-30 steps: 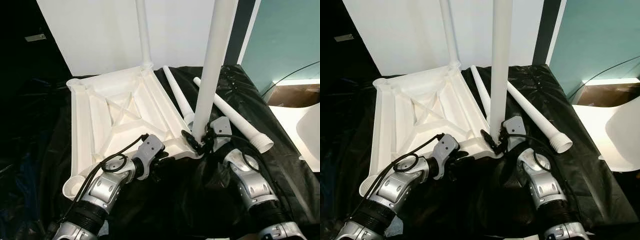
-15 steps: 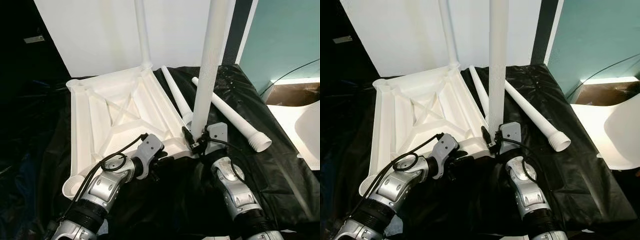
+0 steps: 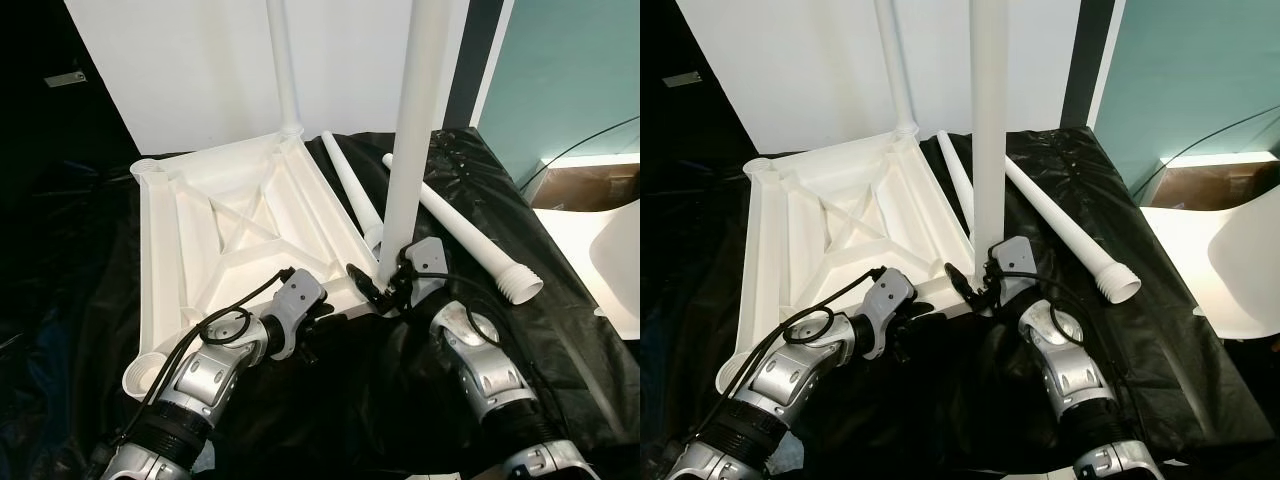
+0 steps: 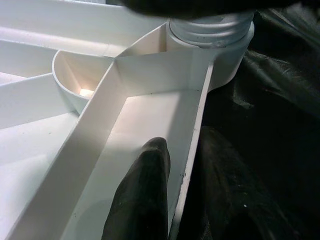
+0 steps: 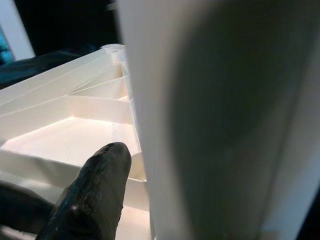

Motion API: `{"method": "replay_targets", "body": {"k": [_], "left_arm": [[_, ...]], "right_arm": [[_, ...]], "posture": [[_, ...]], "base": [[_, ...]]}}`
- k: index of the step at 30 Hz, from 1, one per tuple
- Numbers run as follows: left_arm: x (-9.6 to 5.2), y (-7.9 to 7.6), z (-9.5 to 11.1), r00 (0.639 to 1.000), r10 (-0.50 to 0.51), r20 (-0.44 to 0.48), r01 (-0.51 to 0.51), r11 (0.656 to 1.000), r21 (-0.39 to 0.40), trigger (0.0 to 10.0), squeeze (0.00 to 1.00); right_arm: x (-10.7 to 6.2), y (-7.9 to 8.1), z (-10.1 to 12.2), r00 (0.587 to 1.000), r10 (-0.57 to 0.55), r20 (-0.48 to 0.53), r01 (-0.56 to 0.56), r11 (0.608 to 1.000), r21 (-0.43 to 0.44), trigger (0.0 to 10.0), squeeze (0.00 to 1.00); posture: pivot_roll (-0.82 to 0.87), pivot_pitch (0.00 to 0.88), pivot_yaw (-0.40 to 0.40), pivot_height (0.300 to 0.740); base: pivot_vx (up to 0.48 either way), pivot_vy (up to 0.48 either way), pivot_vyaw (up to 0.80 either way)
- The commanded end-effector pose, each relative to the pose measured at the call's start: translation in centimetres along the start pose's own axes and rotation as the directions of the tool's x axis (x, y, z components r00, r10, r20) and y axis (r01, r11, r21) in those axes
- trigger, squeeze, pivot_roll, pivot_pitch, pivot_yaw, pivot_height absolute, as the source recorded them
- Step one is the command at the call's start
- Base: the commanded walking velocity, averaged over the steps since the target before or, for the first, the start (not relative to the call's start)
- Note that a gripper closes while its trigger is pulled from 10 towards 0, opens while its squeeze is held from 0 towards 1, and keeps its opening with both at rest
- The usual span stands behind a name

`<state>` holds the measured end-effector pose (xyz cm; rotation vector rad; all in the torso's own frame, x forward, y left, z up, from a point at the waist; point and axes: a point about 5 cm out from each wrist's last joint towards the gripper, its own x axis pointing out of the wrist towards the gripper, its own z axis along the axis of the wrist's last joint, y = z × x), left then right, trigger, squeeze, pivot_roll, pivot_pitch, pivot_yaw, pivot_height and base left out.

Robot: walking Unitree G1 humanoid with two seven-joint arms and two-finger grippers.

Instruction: Building children table

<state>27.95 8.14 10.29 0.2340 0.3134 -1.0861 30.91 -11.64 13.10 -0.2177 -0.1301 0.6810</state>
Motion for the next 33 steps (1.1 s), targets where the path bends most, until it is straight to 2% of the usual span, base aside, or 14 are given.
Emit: {"method": "replay_targets", "body": {"k": [1,4,11,12,15,16,18,19,25,28,30,31,32,33], "left_arm": [[0.7,-1.4,-1.0,0.990,-0.131,-0.044,0.130,0.991,-0.017,10.0,0.00],[0.8,-1.3,-1.0,0.990,-0.131,-0.043,0.130,0.991,-0.015,10.0,0.00],[0.7,-1.2,-0.9,0.991,-0.124,-0.041,0.123,0.992,-0.016,10.0,0.00],[0.6,-1.1,-1.0,0.992,-0.121,-0.041,0.120,0.993,-0.017,10.0,0.00],[0.6,-1.1,-1.0,0.992,-0.119,-0.041,0.118,0.993,-0.017,10.0,0.00],[0.6,-1.1,-1.0,0.992,-0.118,-0.041,0.117,0.993,-0.017,10.0,0.00],[0.6,-1.1,-1.0,0.992,-0.118,-0.041,0.117,0.993,-0.017,10.0,0.00],[0.6,-1.1,-1.0,0.992,-0.117,-0.041,0.117,0.993,-0.017,10.0,0.00],[0.7,-0.9,-0.9,0.992,-0.119,-0.041,0.118,0.993,-0.010,10.0,0.00],[0.7,-0.9,-0.9,0.992,-0.118,-0.042,0.118,0.993,-0.009,10.0,0.00],[0.6,-0.9,-1.0,0.993,-0.113,-0.044,0.113,0.994,-0.009,10.0,0.00],[0.5,-0.8,-1.0,0.993,-0.109,-0.045,0.109,0.994,-0.011,10.0,0.00],[0.5,-0.8,-1.0,0.993,-0.109,-0.045,0.109,0.994,-0.011,10.0,0.00],[0.3,-0.8,-1.0,0.994,-0.102,-0.044,0.101,0.995,-0.015,10.0,0.00]], "right_arm": [[0.0,-0.5,0.9,0.994,0.106,0.009,-0.106,0.994,-0.041,10.0,0.00],[-0.8,-1.8,1.1,0.974,0.221,-0.059,-0.226,0.969,-0.102,10.0,0.00],[-1.6,-2.8,0.4,0.949,0.268,-0.166,-0.288,0.951,-0.108,10.0,0.00],[-1.8,-2.9,0.2,0.944,0.274,-0.185,-0.295,0.950,-0.101,7.9,0.00],[-2.0,-2.9,0.1,0.940,0.280,-0.194,-0.302,0.949,-0.095,7.9,0.00],[-2.1,-2.9,0.0,0.938,0.284,-0.198,-0.306,0.948,-0.091,2.8,0.00],[-2.1,-2.9,0.0,0.938,0.284,-0.198,-0.306,0.948,-0.091,2.8,0.00],[-2.2,-2.9,-0.2,0.936,0.287,-0.204,-0.310,0.946,-0.090,0.0,0.00],[-1.9,-2.4,-1.2,0.946,0.242,-0.216,-0.246,0.969,0.011,0.0,0.00],[-1.8,-1.2,-2.0,0.971,0.138,-0.193,-0.125,0.989,0.078,0.0,0.00],[-1.7,-0.6,-2.3,0.986,-0.090,-0.142,0.103,0.991,0.089,0.0,0.00],[-1.9,-0.9,-2.0,0.965,-0.244,-0.095,0.253,0.962,0.103,0.0,0.00],[-1.9,-0.9,-2.0,0.965,-0.244,-0.095,0.253,0.962,0.103,0.0,0.00],[-2.5,-0.9,-1.7,0.920,-0.387,-0.054,0.391,0.914,0.106,0.0,0.00]], "posture": [[-0.03,0.000,0.059,0.740],[-0.04,0.000,0.057,0.740],[-0.04,0.000,0.050,0.740],[-0.04,0.000,0.049,0.740],[-0.04,0.000,0.049,0.740],[-0.04,0.000,0.049,0.740],[-0.04,0.000,0.049,0.740],[-0.04,0.000,0.050,0.740],[-0.04,0.000,0.054,0.740],[-0.04,0.000,0.054,0.740],[-0.03,0.000,0.051,0.740],[-0.02,0.000,0.047,0.740],[-0.02,0.000,0.047,0.740],[-0.01,0.000,0.045,0.740]], "base": [[0.000,0.000,0.00],[0.000,0.000,0.00],[0.000,0.000,0.00],[0.000,0.000,0.00],[0.000,0.000,0.00],[0.000,0.000,0.00],[0.000,0.000,0.00],[0.000,0.000,0.00],[0.000,0.000,0.00],[0.000,0.000,0.00],[0.000,0.000,0.00],[0.000,0.000,0.00],[0.000,0.000,0.00],[0.000,0.000,0.00]]}}
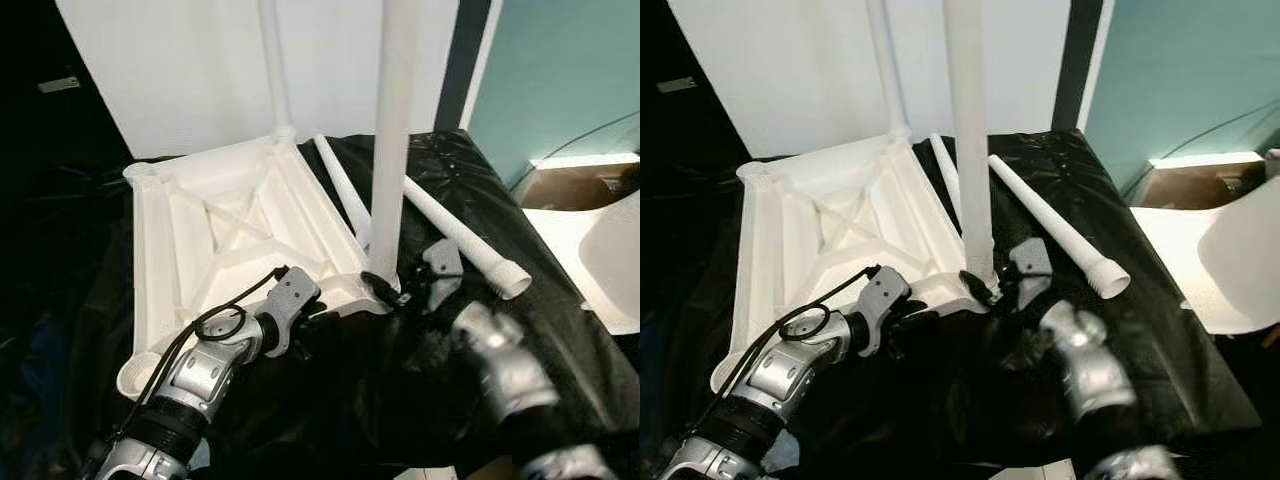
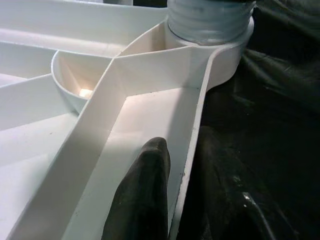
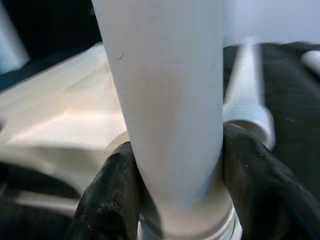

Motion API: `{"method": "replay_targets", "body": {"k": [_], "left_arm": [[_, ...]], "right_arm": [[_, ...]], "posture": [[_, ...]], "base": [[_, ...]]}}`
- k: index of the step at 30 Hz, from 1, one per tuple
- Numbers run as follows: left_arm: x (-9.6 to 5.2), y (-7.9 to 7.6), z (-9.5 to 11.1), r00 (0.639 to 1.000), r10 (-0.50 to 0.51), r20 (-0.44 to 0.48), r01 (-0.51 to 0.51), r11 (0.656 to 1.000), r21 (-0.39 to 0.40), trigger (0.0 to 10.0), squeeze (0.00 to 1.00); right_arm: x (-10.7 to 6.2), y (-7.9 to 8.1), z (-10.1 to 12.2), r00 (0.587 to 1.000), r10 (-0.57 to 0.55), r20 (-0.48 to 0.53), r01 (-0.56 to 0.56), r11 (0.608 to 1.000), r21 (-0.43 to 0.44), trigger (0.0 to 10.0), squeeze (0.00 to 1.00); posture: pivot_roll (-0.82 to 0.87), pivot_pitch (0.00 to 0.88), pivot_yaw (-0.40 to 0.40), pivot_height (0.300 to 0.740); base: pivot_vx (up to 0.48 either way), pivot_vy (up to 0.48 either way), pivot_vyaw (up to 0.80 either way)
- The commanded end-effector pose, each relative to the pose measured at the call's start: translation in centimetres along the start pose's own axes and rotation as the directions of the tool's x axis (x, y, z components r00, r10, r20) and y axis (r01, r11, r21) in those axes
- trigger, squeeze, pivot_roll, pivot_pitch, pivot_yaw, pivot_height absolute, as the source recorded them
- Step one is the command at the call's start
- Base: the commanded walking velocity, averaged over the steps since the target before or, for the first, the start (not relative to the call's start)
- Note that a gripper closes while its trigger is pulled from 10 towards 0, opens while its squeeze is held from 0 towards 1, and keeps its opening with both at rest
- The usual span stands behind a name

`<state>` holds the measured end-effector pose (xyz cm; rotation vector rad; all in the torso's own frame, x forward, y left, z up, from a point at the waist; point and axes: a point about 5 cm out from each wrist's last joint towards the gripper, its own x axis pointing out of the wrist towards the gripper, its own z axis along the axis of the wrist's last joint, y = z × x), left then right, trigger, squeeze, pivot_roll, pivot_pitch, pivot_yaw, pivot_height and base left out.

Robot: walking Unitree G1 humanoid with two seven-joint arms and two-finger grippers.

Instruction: Building children table

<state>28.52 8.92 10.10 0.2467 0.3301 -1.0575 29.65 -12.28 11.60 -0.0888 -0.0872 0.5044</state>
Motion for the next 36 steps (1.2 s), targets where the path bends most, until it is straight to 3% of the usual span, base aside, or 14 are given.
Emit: {"method": "replay_targets", "body": {"k": [1,10,11,13,14,17,18,23,26,27,28,29,30,36], "left_arm": [[0.6,-1.7,-0.7,0.992,-0.128,-0.023,0.128,0.992,-0.010,10.0,0.00],[0.5,-1.6,-0.9,0.992,-0.123,-0.028,0.123,0.992,-0.013,10.0,0.00],[0.7,-1.7,-0.8,0.992,-0.126,-0.025,0.125,0.992,-0.012,10.0,0.00],[0.7,-1.7,-0.7,0.992,-0.126,-0.024,0.126,0.992,-0.012,10.0,0.00],[0.8,-1.7,-0.7,0.992,-0.127,-0.023,0.127,0.992,-0.012,10.0,0.00],[0.8,-1.7,-0.7,0.992,-0.128,-0.022,0.128,0.992,-0.012,10.0,0.00],[0.8,-1.8,-0.8,0.991,-0.129,-0.023,0.128,0.992,-0.013,10.0,0.00],[0.9,-2.2,-1.0,0.990,-0.137,-0.024,0.136,0.990,-0.022,10.0,0.00],[0.9,-2.3,-1.1,0.990,-0.140,-0.026,0.139,0.990,-0.024,10.0,0.00],[1.0,-2.4,-1.1,0.989,-0.143,-0.026,0.142,0.990,-0.025,10.0,0.00],[1.0,-2.3,-1.1,0.990,-0.142,-0.024,0.141,0.990,-0.025,10.0,0.00],[1.0,-2.3,-1.1,0.990,-0.142,-0.024,0.141,0.990,-0.025,10.0,0.00],[1.0,-2.3,-1.0,0.990,-0.141,-0.023,0.140,0.990,-0.024,10.0,0.00],[1.0,-2.2,-1.0,0.990,-0.139,-0.024,0.138,0.990,-0.021,10.0,0.00]], "right_arm": [[-0.8,-1.7,-0.2,0.976,-0.218,0.002,0.218,0.976,-0.009,0.0,0.00],[-0.1,-1.7,0.1,0.971,-0.241,0.005,0.241,0.971,0.002,0.0,0.00],[0.2,-0.9,0.3,0.985,-0.174,0.003,0.174,0.985,-0.004,10.0,0.86],[0.3,-0.7,0.3,0.988,-0.152,0.005,0.152,0.988,-0.002,10.0,0.86],[0.6,-0.6,0.5,0.995,-0.101,0.004,0.101,0.995,-0.008,10.0,1.00],[1.0,-0.7,0.9,0.999,-0.033,0.009,0.033,0.999,-0.037,10.0,1.00],[1.2,-1.0,1.3,1.000,0.019,0.005,-0.019,0.998,-0.058,10.0,0.00],[1.3,-2.5,2.3,0.974,0.221,-0.043,-0.225,0.966,-0.125,10.0,0.00],[1.2,-2.7,2.4,0.964,0.259,-0.061,-0.265,0.955,-0.132,10.0,0.00],[1.0,-3.1,2.5,0.932,0.349,-0.099,-0.360,0.923,-0.134,4.9,0.00],[0.9,-3.2,2.6,0.919,0.377,-0.111,-0.390,0.911,-0.134,1.5,0.00],[0.9,-3.2,2.6,0.919,0.377,-0.111,-0.390,0.911,-0.134,1.5,0.00],[0.9,-3.4,2.7,0.911,0.396,-0.119,-0.410,0.902,-0.134,0.0,0.00],[0.8,-3.7,2.6,0.897,0.421,-0.138,-0.436,0.892,-0.116,0.0,0.00]], "posture": [[-0.01,0.000,0.045,0.740],[-0.02,0.000,0.043,0.740],[-0.02,0.000,0.042,0.740],[-0.02,0.000,0.042,0.740],[-0.02,0.000,0.042,0.740],[-0.02,0.000,0.041,0.740],[-0.03,0.000,0.041,0.740],[-0.03,0.000,0.039,0.740],[-0.03,0.000,0.039,0.740],[-0.03,0.000,0.037,0.740],[-0.03,0.000,0.037,0.740],[-0.03,0.000,0.037,0.740],[-0.03,0.000,0.036,0.740],[-0.03,0.000,0.036,0.740]], "base": [[0.000,0.000,0.00],[0.000,0.000,0.00],[0.000,0.000,0.00],[0.000,0.000,0.00],[0.000,0.000,0.00],[0.000,0.000,0.00],[0.000,0.000,0.00],[0.000,0.000,0.00],[0.000,0.000,0.00],[0.000,0.000,0.00],[0.000,0.000,0.00],[0.000,0.000,0.00],[0.000,0.000,0.00],[0.000,0.000,0.00]]}}
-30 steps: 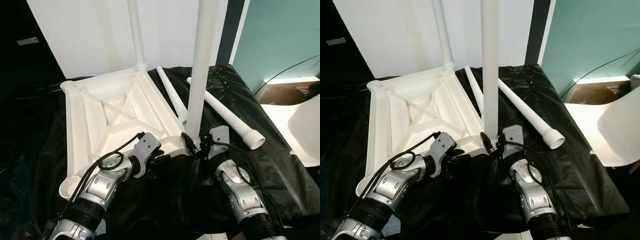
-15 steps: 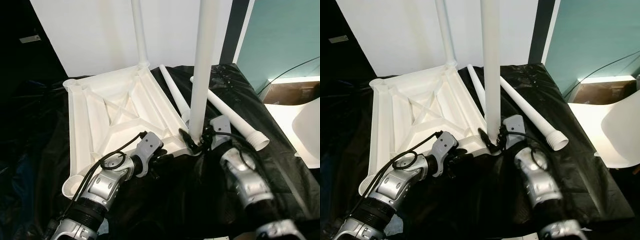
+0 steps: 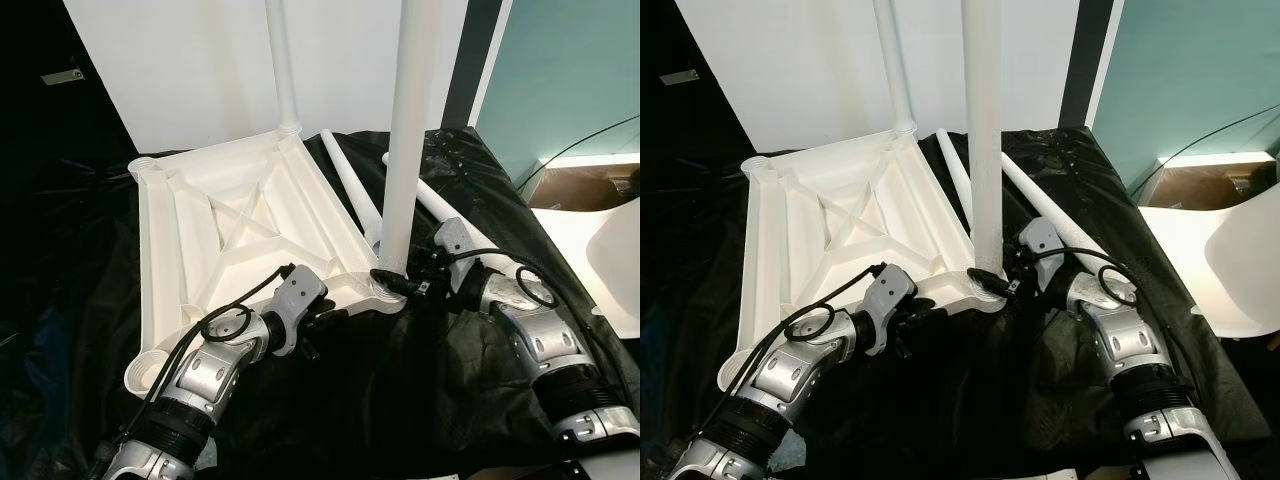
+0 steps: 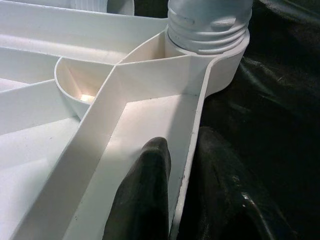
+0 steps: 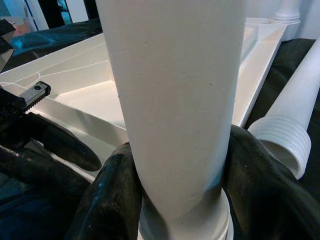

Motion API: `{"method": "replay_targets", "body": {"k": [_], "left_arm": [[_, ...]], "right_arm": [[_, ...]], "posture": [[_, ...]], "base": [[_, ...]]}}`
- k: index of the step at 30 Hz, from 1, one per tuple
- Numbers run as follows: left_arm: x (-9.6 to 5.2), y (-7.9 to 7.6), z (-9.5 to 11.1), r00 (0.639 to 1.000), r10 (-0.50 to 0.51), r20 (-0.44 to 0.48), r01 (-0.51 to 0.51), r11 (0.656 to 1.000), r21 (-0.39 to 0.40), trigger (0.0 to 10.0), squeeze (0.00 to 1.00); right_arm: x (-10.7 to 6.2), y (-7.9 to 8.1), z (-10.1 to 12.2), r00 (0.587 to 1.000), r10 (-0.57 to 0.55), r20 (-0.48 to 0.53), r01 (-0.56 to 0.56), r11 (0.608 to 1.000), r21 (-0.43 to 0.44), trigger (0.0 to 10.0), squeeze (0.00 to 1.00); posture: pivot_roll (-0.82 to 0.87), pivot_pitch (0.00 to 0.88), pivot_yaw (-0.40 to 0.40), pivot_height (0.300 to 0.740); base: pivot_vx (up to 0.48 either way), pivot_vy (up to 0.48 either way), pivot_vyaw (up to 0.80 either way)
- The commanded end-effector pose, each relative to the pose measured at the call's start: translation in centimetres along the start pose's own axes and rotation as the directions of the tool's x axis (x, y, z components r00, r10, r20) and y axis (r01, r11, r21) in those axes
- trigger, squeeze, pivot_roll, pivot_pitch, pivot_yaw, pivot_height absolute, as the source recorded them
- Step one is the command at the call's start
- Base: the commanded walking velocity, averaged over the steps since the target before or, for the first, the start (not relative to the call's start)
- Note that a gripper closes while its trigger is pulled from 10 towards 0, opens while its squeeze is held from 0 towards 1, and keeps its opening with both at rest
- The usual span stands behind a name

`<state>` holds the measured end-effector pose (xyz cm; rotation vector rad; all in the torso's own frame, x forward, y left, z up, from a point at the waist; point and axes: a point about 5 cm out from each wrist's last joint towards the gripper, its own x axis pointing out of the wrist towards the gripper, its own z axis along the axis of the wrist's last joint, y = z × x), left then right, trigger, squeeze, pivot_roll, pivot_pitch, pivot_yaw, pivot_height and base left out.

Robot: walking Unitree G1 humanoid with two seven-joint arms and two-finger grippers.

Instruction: Building children table

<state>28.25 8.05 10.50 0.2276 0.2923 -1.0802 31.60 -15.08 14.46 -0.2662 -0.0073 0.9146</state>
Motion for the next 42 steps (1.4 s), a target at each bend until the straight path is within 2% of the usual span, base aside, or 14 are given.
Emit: {"method": "replay_targets", "body": {"k": [1,7,12,20,21,22,23,25,26,30,31,40,41,42], "left_arm": [[0.5,-1.6,-1.7,0.991,-0.121,-0.065,0.119,0.992,-0.033,10.0,0.00],[0.4,-1.5,-1.7,0.991,-0.116,-0.066,0.115,0.993,-0.032,10.0,0.00],[0.3,-1.4,-1.6,0.991,-0.116,-0.066,0.114,0.993,-0.029,10.0,0.00],[0.2,-1.4,-1.7,0.991,-0.116,-0.071,0.114,0.993,-0.028,10.0,0.00],[0.2,-1.4,-1.7,0.991,-0.116,-0.072,0.115,0.993,-0.028,10.0,0.00],[0.2,-1.4,-1.7,0.991,-0.117,-0.072,0.115,0.993,-0.029,10.0,0.00],[0.2,-1.4,-1.7,0.991,-0.116,-0.072,0.114,0.993,-0.029,10.0,0.00],[0.2,-1.4,-1.7,0.991,-0.116,-0.072,0.114,0.993,-0.029,10.0,0.00],[0.2,-1.4,-1.7,0.991,-0.114,-0.072,0.112,0.993,-0.030,10.0,0.00],[0.2,-1.3,-1.7,0.991,-0.110,-0.072,0.108,0.994,-0.032,10.0,0.00],[0.2,-1.3,-1.7,0.991,-0.109,-0.072,0.107,0.994,-0.032,10.0,0.00],[0.3,-1.3,-1.8,0.991,-0.112,-0.070,0.110,0.993,-0.033,10.0,0.00],[0.3,-1.3,-1.7,0.991,-0.111,-0.069,0.109,0.994,-0.033,10.0,0.00],[0.3,-1.3,-1.7,0.992,-0.110,-0.068,0.108,0.994,-0.034,10.0,0.00]], "right_arm": [[0.2,-0.1,0.1,1.000,0.024,-0.015,-0.024,1.000,-0.009,0.0,0.00],[1.0,2.1,-1.2,0.992,-0.120,0.028,0.118,0.991,0.064,0.0,0.00],[1.1,4.0,-2.4,0.869,-0.489,0.077,0.475,0.867,0.149,0.0,0.00],[1.3,3.3,-2.5,0.794,-0.605,0.056,0.590,0.790,0.169,0.0,0.00],[1.5,3.3,-2.3,0.804,-0.592,0.057,0.578,0.799,0.166,4.7,0.00],[1.7,3.4,-2.2,0.813,-0.580,0.058,0.565,0.809,0.162,4.7,0.00],[1.8,3.7,-2.2,0.839,-0.540,0.058,0.528,0.836,0.149,10.0,0.00],[1.8,3.7,-2.2,0.839,-0.540,0.058,0.528,0.836,0.149,10.0,0.00],[1.7,3.5,-2.0,0.861,-0.503,0.070,0.490,0.859,0.150,10.0,1.00],[1.6,2.8,-1.6,0.896,-0.435,0.091,0.423,0.898,0.124,10.0,1.00],[1.5,2.1,-1.4,0.912,-0.399,0.093,0.390,0.915,0.102,10.0,0.00],[0.8,0.7,0.1,0.996,-0.053,0.066,0.055,0.998,-0.027,10.0,0.00],[0.7,0.7,0.0,0.999,-0.007,0.043,0.008,1.000,-0.027,7.7,0.00],[0.5,0.7,-0.2,0.999,0.036,0.019,-0.035,0.999,-0.024,2.8,0.00]], "posture": [[-0.03,0.000,0.036,0.740],[-0.02,0.000,0.034,0.740],[-0.02,0.000,0.042,0.740],[-0.01,0.000,0.046,0.740],[-0.01,0.000,0.046,0.740],[-0.01,0.000,0.046,0.740],[-0.01,0.000,0.043,0.740],[-0.01,0.000,0.043,0.740],[-0.01,0.000,0.042,0.740],[-0.01,0.000,0.040,0.740],[-0.01,0.000,0.040,0.740],[-0.02,0.000,0.040,0.740],[-0.02,0.000,0.036,0.740],[-0.02,0.000,0.036,0.740]], "base": [[0.000,0.000,0.00],[0.000,0.000,0.00],[0.000,0.000,0.00],[0.000,0.000,0.00],[0.000,0.000,0.00],[0.000,0.000,0.00],[0.000,0.000,0.00],[0.000,0.000,0.00],[0.000,0.000,0.00],[0.000,0.000,0.00],[0.000,0.000,0.00],[0.000,0.000,0.00],[0.000,0.000,0.00],[0.000,0.000,0.00]]}}
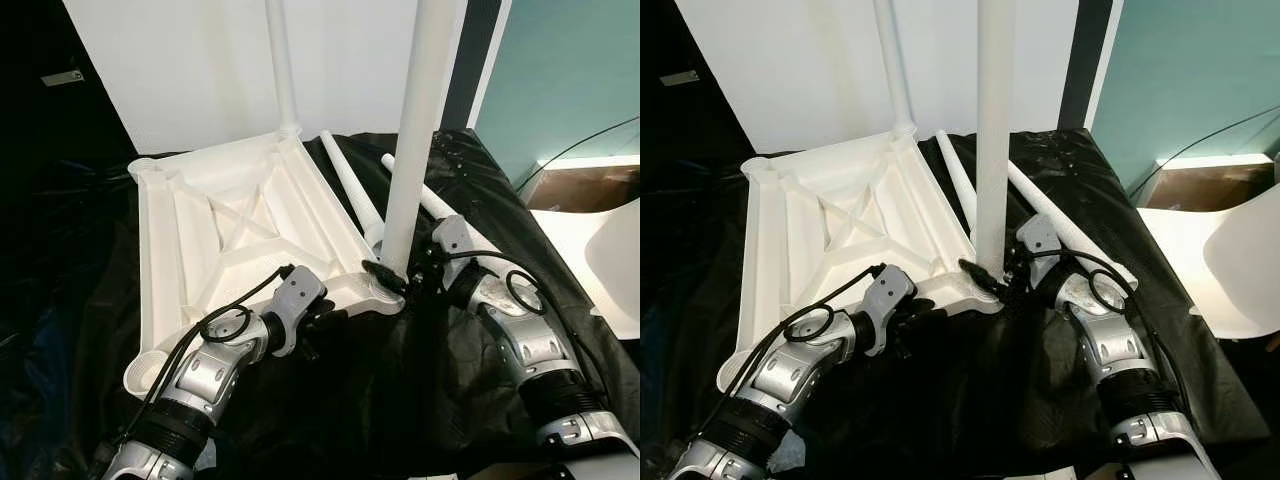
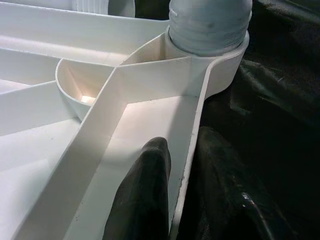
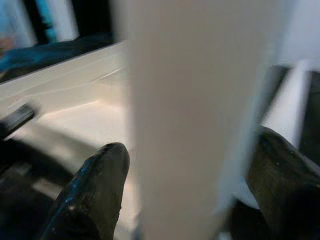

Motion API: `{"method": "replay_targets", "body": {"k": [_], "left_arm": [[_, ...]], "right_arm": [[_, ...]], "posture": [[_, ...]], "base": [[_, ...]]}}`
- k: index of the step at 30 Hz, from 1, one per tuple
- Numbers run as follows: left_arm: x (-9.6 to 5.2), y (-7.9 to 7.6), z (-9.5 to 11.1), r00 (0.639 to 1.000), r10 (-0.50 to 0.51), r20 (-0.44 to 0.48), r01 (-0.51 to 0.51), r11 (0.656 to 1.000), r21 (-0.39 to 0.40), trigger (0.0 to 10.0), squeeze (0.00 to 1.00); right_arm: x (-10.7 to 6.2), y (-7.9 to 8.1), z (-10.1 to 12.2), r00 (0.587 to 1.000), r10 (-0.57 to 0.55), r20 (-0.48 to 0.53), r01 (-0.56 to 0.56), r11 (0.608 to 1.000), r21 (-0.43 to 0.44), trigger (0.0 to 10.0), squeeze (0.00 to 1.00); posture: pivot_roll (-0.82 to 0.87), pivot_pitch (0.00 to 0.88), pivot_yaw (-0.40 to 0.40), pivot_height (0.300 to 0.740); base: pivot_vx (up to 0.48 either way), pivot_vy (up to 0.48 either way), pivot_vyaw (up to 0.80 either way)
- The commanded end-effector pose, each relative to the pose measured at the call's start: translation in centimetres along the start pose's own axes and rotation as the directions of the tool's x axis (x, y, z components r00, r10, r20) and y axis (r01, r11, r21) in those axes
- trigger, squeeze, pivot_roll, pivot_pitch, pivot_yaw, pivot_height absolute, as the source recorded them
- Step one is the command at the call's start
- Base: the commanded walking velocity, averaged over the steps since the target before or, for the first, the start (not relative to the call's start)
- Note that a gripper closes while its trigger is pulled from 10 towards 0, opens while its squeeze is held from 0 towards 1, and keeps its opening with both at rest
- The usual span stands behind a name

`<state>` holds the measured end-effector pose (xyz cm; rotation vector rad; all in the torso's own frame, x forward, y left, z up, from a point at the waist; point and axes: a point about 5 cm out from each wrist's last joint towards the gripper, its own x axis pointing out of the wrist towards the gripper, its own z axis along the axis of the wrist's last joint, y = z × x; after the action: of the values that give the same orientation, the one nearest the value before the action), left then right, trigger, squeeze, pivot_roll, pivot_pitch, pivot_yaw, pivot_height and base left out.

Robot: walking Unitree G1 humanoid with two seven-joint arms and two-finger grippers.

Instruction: Building children table

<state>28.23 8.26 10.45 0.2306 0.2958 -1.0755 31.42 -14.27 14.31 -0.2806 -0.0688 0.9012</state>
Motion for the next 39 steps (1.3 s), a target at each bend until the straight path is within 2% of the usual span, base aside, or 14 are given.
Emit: {"method": "replay_targets", "body": {"k": [1,2,10,14,20,24,25,27,30,31,35,36,38,39], "left_arm": [[0.4,-1.4,-1.6,0.991,-0.114,-0.064,0.112,0.993,-0.033,10.0,0.00],[0.4,-1.5,-1.6,0.992,-0.113,-0.063,0.111,0.993,-0.034,10.0,0.00],[0.3,-1.5,-1.6,0.993,-0.105,-0.061,0.103,0.994,-0.038,10.0,0.00],[0.2,-1.5,-1.6,0.993,-0.098,-0.060,0.096,0.995,-0.039,10.0,0.00],[0.0,-1.3,-1.5,0.994,-0.092,-0.061,0.090,0.995,-0.035,10.0,0.00],[-0.1,-1.3,-1.5,0.994,-0.090,-0.062,0.088,0.996,-0.035,10.0,0.00],[-0.2,-1.4,-1.5,0.994,-0.090,-0.063,0.088,0.995,-0.036,10.0,0.00],[-0.2,-1.4,-1.5,0.994,-0.090,-0.063,0.088,0.995,-0.036,10.0,0.00],[-0.5,-1.5,-1.8,0.993,-0.093,-0.075,0.090,0.995,-0.038,10.0,0.00],[-0.6,-1.4,-1.9,0.993,-0.092,-0.079,0.090,0.995,-0.036,10.0,0.00],[-0.8,-1.3,-1.8,0.993,-0.090,-0.082,0.088,0.996,-0.033,10.0,0.00],[-0.8,-1.2,-1.8,0.993,-0.088,-0.082,0.085,0.996,-0.032,10.0,0.00],[-0.7,-1.2,-1.8,0.993,-0.086,-0.083,0.083,0.996,-0.031,10.0,0.00],[-0.8,-1.3,-1.9,0.993,-0.086,-0.085,0.084,0.996,-0.031,10.0,0.00]], "right_arm": [[0.0,0.1,-0.2,0.998,0.056,-0.024,-0.056,0.998,0.016,2.8,0.00],[-0.2,0.0,-0.4,0.995,0.088,-0.041,-0.087,0.996,0.021,0.0,0.00],[-0.4,-0.6,-0.5,0.991,0.124,-0.045,-0.122,0.992,0.044,0.0,0.00],[-0.2,-0.3,-0.9,0.997,0.080,-0.023,-0.075,0.982,0.175,0.0,0.00],[-0.3,3.4,-2.6,0.994,-0.114,0.004,0.110,0.972,0.208,0.0,0.00],[-0.3,4.0,-2.9,0.940,-0.342,0.011,0.331,0.918,0.219,0.0,0.00],[-0.4,3.8,-3.2,0.896,-0.444,-0.013,0.434,0.871,0.231,0.0,0.00],[-0.4,3.8,-3.2,0.896,-0.444,-0.013,0.434,0.871,0.231,0.0,0.00],[-0.5,3.3,-3.7,0.841,-0.539,-0.046,0.533,0.810,0.244,0.0,0.00],[-0.3,3.3,-3.6,0.841,-0.538,-0.049,0.532,0.809,0.249,10.0,0.00],[-0.1,3.4,-3.4,0.844,-0.533,-0.052,0.528,0.812,0.250,10.0,0.00],[0.0,3.4,-3.1,0.862,-0.507,-0.024,0.495,0.830,0.257,10.0,1.00],[0.3,3.2,-2.4,0.905,-0.425,0.024,0.403,0.873,0.274,10.0,1.00],[0.6,3.0,-2.0,0.928,-0.368,0.048,0.340,0.893,0.294,10.0,0.07]], "posture": [[-0.02,0.000,0.036,0.740],[-0.02,0.000,0.036,0.740],[0.00,0.000,0.024,0.740],[0.01,0.000,0.025,0.740],[0.02,0.000,0.023,0.740],[0.03,0.000,0.024,0.740],[0.04,0.000,0.027,0.740],[0.04,0.000,0.027,0.740],[0.05,0.000,0.038,0.740],[0.06,0.000,0.036,0.740],[0.06,0.000,0.036,0.740],[0.06,0.000,0.030,0.740],[0.06,0.000,0.032,0.740],[0.06,0.000,0.036,0.740]], "base": [[0.000,0.000,0.00],[0.000,0.000,0.00],[0.000,0.000,0.00],[0.000,0.000,0.00],[0.000,0.000,0.00],[0.000,0.000,0.00],[0.000,0.000,0.00],[0.000,0.000,0.00],[0.000,0.000,0.00],[0.000,0.000,0.00],[0.000,0.000,0.00],[0.000,0.000,0.00],[0.000,0.000,0.00],[0.000,0.000,0.00]]}}
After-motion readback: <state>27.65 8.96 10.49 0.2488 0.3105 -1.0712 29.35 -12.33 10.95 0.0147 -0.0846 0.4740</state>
